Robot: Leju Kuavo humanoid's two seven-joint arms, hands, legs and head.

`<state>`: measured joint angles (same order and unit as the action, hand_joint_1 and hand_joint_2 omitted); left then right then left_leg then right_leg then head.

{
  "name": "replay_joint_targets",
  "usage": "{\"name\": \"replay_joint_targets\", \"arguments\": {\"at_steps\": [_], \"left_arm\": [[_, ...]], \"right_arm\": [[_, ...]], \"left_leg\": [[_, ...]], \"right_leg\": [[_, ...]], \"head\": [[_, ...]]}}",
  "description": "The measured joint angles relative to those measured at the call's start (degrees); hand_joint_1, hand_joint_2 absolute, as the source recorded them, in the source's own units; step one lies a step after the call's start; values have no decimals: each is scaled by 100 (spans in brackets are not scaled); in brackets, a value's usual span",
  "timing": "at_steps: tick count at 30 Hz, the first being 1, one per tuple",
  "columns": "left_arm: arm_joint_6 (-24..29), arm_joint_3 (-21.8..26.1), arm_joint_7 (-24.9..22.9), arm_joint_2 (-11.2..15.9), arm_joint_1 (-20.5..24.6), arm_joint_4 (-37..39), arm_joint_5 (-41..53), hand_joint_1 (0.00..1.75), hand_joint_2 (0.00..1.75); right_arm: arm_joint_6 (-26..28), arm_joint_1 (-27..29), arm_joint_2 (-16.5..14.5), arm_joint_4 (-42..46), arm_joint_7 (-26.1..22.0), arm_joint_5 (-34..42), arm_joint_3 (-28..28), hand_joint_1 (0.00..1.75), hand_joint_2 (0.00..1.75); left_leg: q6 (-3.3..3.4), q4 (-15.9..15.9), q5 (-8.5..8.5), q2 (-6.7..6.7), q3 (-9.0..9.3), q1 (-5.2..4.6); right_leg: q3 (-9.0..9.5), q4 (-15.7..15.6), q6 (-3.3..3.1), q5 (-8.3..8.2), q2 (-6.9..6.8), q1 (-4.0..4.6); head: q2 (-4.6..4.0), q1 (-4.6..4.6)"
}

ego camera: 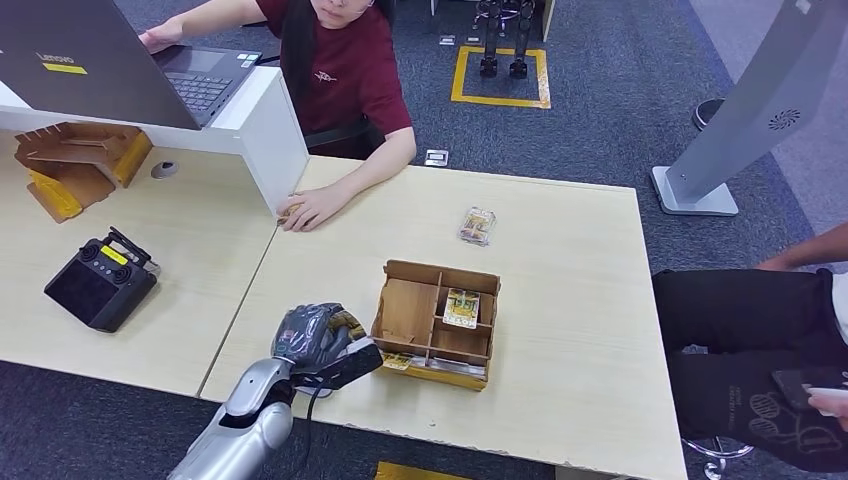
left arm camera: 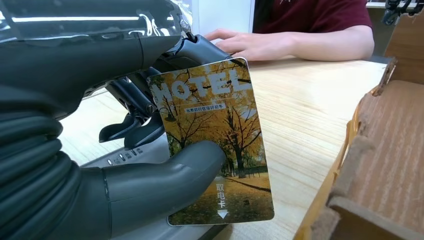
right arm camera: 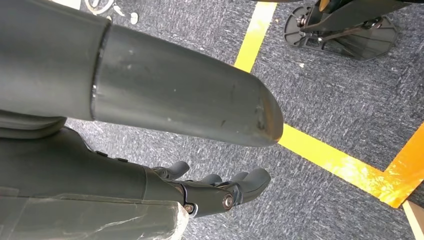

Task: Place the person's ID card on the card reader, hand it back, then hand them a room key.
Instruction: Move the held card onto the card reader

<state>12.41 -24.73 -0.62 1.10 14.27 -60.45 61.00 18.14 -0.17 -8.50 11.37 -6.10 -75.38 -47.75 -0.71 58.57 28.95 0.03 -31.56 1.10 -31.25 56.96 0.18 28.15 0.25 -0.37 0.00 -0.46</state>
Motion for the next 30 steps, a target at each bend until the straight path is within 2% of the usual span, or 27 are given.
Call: {"name": "replay_joint_targets", "arguments": {"at_steps": [19, 30], "left_arm": [[34, 198, -42, -152, 37, 303, 242, 175, 175], [-474, 394, 688, -175, -13, 310, -648, 175, 175]], "right_arm": [[-13, 4, -1, 0, -28, -74, -33, 0, 0], [-13, 1, -9, 0, -48, -133, -129, 0, 0]], "left_leg": [[0, 0, 0, 1, 1, -1], [0, 0, 0, 0, 0, -1]], "right_leg": [[1, 1, 0, 0, -1, 0], [2, 1, 0, 0, -3, 0]], "head": [[0, 0], [0, 0]]}}
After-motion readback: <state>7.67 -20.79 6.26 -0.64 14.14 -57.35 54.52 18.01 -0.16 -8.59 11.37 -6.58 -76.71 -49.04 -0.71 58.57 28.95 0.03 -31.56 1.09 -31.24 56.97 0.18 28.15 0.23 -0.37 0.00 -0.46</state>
